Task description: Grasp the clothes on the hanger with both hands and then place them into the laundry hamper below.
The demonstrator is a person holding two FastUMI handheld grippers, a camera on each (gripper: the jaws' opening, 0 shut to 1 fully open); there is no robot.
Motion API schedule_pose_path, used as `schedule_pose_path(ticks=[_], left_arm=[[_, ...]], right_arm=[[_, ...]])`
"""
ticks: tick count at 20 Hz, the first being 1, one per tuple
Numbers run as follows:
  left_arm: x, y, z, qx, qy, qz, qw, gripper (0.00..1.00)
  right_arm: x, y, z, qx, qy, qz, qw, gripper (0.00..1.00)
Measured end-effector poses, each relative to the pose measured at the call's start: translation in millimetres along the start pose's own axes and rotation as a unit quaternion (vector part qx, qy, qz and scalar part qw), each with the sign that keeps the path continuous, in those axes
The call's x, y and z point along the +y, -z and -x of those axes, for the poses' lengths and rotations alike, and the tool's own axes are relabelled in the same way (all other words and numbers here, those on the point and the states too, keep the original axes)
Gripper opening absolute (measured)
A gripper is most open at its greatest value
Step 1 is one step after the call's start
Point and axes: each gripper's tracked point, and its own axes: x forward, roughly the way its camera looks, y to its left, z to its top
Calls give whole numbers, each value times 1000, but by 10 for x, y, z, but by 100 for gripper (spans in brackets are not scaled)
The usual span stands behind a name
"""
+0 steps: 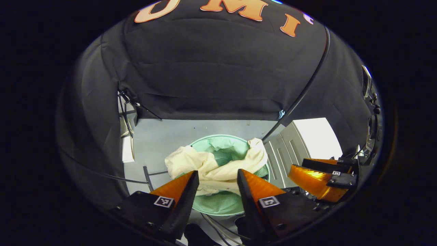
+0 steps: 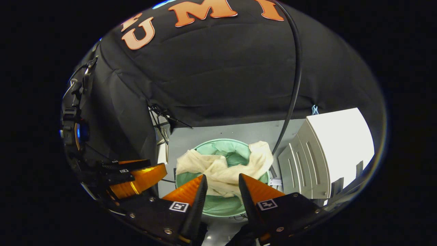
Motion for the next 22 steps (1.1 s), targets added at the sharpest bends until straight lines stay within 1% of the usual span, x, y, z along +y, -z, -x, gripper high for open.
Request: schedule_pose_path(ticks=[1, 2, 3, 4, 5, 6, 7, 8, 9, 10, 12, 13, 15, 16, 17, 18, 22], left_arm=[[0, -14, 28, -3, -1, -1, 1000, 84], [-7, -41, 63, -6, -1, -3, 1000, 93], [-3, -55, 105, -8, -1, -4, 1000, 92], [14, -93, 174, -15, -5, -4, 1000, 92], [25, -150, 248, -28, -8, -5, 1000, 93], [39, -216, 327, -39, -12, -7, 999, 87], [79, -264, 400, -49, -18, -9, 999, 87], [113, -336, 495, -61, -24, -10, 998, 99], [159, -397, 591, -73, -32, -9, 997, 94], [187, -478, 710, -86, -35, -6, 996, 99], [226, -639, 957, -112, -40, -1, 993, 100], [269, -719, 1081, -128, -43, -2, 991, 98], [352, -908, 1358, -158, -51, -4, 986, 98], [391, -1014, 1502, -174, -55, -4, 983, 95], [424, -1120, 1637, -190, -59, -2, 980, 98], [453, -1214, 1759, -207, -62, 0, 976, 98], [569, -1627, 2319, -266, -73, 0, 961, 98]], right_arm=[[35, -24, 33, -3, -1, -1, 1000, 68], [50, -51, 78, -6, 0, 0, 1000, 63], [38, -57, 111, -9, 4, 4, 1000, 81], [30, -80, 165, -11, 10, 7, 1000, 83], [23, -90, 225, -13, 14, 11, 1000, 88], [34, -130, 300, -19, 17, 11, 1000, 90], [60, -186, 369, -26, 17, 9, 999, 93], [82, -238, 459, -34, 18, 5, 999, 94], [86, -298, 559, -43, 20, 3, 999, 94], [84, -393, 659, -53, 23, 4, 998, 94], [73, -571, 906, -75, 28, 10, 997, 94], [76, -688, 1026, -89, 29, 14, 996, 94], [74, -934, 1293, -119, 34, 20, 992, 94], [89, -1090, 1446, -137, 35, 23, 990, 94], [106, -1196, 1558, -151, 35, 26, 988, 94], [127, -1337, 1739, -167, 35, 29, 985, 94], [135, -1624, 2178, -201, 41, 49, 978, 94]])
